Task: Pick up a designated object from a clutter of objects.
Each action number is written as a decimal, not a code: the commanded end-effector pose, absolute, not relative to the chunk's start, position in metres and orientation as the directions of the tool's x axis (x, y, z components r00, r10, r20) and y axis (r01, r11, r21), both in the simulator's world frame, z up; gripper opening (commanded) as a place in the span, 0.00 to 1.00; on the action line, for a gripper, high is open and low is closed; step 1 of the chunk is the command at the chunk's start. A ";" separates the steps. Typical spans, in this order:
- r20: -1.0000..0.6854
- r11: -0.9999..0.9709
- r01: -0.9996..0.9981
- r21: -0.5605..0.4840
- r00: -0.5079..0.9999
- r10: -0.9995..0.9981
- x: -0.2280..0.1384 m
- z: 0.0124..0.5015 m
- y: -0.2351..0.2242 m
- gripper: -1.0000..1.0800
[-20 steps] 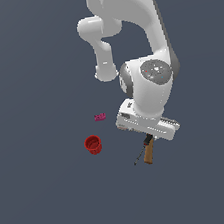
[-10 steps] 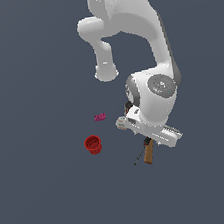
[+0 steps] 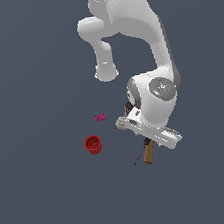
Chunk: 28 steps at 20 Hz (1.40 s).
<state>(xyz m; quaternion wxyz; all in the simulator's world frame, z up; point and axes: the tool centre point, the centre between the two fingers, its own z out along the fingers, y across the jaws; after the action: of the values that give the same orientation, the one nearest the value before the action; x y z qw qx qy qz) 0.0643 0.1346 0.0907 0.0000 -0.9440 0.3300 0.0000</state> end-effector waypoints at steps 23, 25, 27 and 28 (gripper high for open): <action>0.000 -0.780 -0.626 0.000 0.780 -0.626 0.064 0.043 0.135 0.00; 0.000 -0.780 -0.626 0.000 0.780 -0.626 0.064 0.043 0.135 0.00; 0.000 -0.780 -0.626 0.000 0.780 -0.626 0.063 0.045 0.134 0.00; 0.000 -0.780 -0.626 0.000 0.780 -0.626 0.062 0.046 0.133 0.00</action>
<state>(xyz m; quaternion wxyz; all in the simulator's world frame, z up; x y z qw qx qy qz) 0.0628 0.1340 0.0440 -0.0004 -0.9434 0.3317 0.0005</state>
